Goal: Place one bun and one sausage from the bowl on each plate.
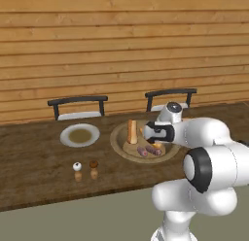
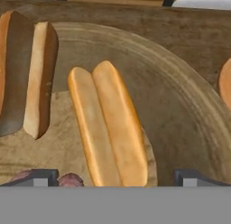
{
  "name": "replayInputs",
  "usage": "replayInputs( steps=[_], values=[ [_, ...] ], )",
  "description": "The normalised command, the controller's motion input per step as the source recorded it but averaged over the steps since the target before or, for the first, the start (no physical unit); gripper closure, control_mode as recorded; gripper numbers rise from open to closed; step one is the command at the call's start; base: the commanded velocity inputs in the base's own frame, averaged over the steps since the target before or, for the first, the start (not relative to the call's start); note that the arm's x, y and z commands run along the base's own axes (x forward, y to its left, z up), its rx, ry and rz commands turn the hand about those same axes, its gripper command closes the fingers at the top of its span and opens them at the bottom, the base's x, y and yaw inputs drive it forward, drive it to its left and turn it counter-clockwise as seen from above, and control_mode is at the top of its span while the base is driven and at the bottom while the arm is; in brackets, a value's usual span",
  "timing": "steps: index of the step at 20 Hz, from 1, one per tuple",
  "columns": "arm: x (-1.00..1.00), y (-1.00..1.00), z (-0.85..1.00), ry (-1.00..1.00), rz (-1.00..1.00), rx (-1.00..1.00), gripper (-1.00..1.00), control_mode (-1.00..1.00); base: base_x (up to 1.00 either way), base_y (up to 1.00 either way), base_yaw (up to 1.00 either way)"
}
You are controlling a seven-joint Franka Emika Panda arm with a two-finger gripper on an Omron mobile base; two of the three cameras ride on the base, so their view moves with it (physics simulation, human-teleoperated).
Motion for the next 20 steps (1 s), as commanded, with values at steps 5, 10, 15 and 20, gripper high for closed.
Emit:
replayInputs(
  steps=[5, 10, 15, 20],
  values=[
    [0.28, 0.07, -0.17, 0.00, 0.15, 0.00, -1.00, -1.00, 0.00, 0.00, 0.00],
    [0.15, 0.00, -0.19, 0.00, 0.08, 0.00, -1.00, -1.00, 0.00, 0.00, 0.00],
    [0.03, 0.00, -0.21, 0.00, 0.00, 0.00, -1.00, -1.00, 0.00, 0.00, 0.00],
    [0.09, 0.00, -0.14, 0.00, 0.00, 0.00, -1.00, -1.00, 0.00, 0.00, 0.00]
  ],
)
